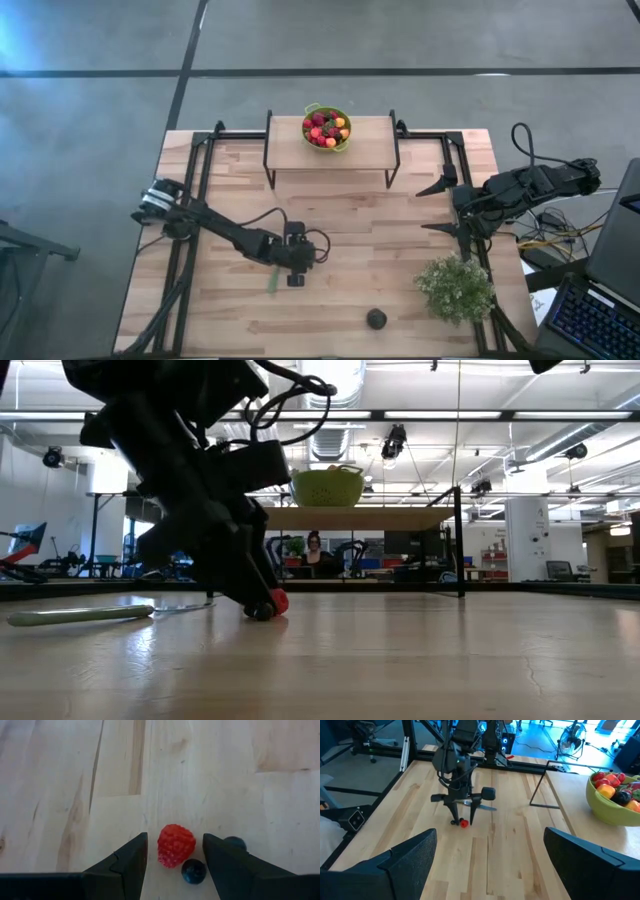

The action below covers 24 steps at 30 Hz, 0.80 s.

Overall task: Pick & Place Fruit
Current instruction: Put the raspberry into the green colander on the shelf

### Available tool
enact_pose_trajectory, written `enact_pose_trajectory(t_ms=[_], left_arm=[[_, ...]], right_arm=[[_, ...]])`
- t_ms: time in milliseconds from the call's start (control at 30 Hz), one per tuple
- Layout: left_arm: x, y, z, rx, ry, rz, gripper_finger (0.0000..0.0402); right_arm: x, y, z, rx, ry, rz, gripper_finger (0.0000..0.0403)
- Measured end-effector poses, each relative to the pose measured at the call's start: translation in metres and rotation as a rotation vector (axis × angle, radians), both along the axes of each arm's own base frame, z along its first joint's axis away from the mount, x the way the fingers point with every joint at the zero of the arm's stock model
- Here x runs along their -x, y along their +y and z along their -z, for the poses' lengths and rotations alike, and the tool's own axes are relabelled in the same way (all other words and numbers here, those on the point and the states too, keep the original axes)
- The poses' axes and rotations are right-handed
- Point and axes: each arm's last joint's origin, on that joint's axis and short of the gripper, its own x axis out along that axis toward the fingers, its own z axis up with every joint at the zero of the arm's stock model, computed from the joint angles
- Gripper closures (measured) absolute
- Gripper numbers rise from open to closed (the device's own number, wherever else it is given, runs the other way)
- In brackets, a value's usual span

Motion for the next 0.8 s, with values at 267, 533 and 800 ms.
enact_pose_trajectory(t_ms=[267,533,800], left_arm=[[0.0001,0.0013,0.0016,0.008,0.0,-0.009,0.0207],[-0.0003,0.0037,0.0021,0.021,0.007,-0.008,0.025],[0.0,0.0044,0.0025,0.014,0.008,-0.013,0.0277]], right_arm=[[0.0,0.0,-0.0001,0.0,-0.001,0.0,0.0039],[0.0,0.0,-0.0001,0.0,0.0,0.0,0.0039],[0.0,0.0,-0.0001,0.0,0.0,0.0,0.004]])
